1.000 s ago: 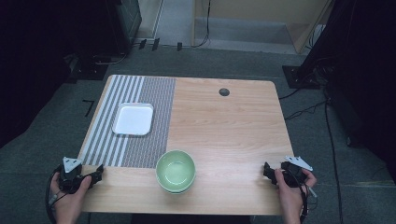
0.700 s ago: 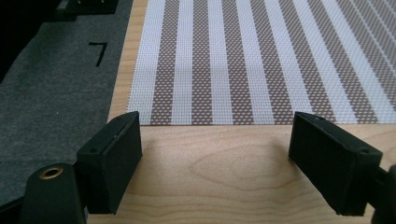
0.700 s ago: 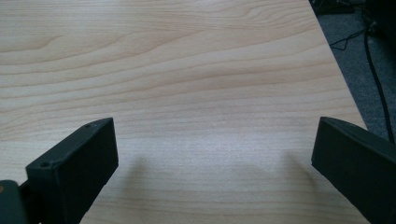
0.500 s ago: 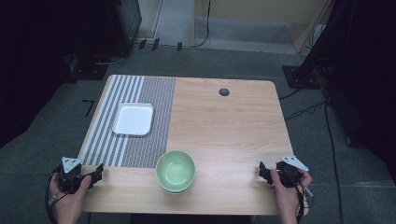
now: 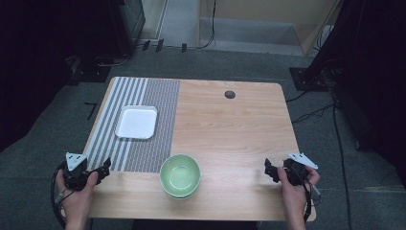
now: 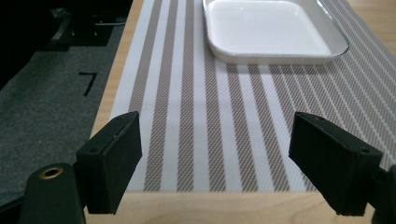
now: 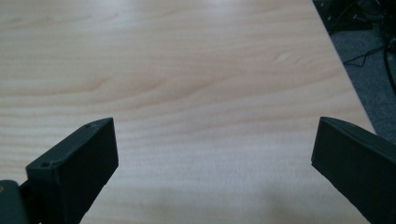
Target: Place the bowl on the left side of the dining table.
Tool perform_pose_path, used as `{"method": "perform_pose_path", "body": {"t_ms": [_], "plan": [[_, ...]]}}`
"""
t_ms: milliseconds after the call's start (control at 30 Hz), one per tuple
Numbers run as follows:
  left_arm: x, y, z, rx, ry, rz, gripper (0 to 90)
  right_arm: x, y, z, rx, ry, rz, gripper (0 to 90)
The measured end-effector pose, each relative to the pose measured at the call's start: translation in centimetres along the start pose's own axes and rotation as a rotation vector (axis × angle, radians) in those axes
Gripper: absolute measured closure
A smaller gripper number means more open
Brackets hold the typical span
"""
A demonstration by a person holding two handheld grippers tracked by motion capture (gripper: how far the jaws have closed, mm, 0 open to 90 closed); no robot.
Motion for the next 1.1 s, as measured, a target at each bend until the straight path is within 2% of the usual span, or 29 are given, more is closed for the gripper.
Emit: {"method": "perform_pose_path", "body": {"t_ms": [67,167,233,267,400,533,667,700,767,800,900,1033,1100], "plan": [[0.6,-0.2,-0.4,-0.002,-0.014,0.012,16.8,-0.1,0.0,-0.8,0.015,0.004,-0.007,0.9],[1.9,-0.5,-0.8,-0.008,-0.031,0.043,16.8,-0.7,0.0,-1.9,0.029,0.053,-0.012,4.0],[2.7,-0.6,-0.9,-0.013,-0.053,0.050,16.8,-0.9,0.0,-2.1,0.031,0.052,-0.018,4.0],[3.4,-0.8,-1.1,-0.019,-0.054,0.069,16.8,-1.2,-0.3,-2.6,0.036,0.049,-0.027,5.0],[4.4,-1.0,-1.6,-0.025,-0.043,0.098,16.8,-1.6,-0.8,-3.2,0.038,0.037,-0.049,5.5],[5.8,-1.2,-2.2,-0.022,-0.037,0.126,16.8,-2.4,-1.3,-4.4,0.044,0.082,-0.052,6.1],[7.4,-1.3,-2.6,-0.021,-0.044,0.153,16.8,-3.2,-1.4,-6.1,0.064,0.098,-0.096,6.3],[8.1,-1.3,-2.9,-0.019,-0.053,0.163,16.9,-3.4,-1.5,-6.7,0.069,0.098,-0.105,6.6],[8.6,-1.4,-3.0,-0.015,-0.053,0.172,16.8,-3.4,-1.6,-6.9,0.068,0.098,-0.107,7.0],[9.3,-1.6,-3.4,-0.012,-0.049,0.191,16.8,-3.6,-1.8,-7.1,0.051,0.097,-0.126,7.1],[9.9,-1.6,-3.7,-0.011,-0.049,0.199,16.9,-3.7,-1.9,-7.3,0.053,0.085,-0.145,7.2],[11.1,-1.1,-4.7,0.011,-0.058,0.232,16.9,-4.0,-1.9,-7.2,0.050,0.089,-0.156,7.1],[11.5,-0.8,-4.7,0.010,-0.052,0.255,16.8,-4.4,-1.7,-7.1,0.059,0.060,-0.173,7.1]]}}
Point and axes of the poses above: each handheld gripper's, and its own axes: y roughly backward along the jaws, z roughly out of its underside, x roughly to its right, the point moved 6 cm from there along -y, roughly forward along the jaws, and after that the axes turned 9 degrees about y, right-handed, at the moved point
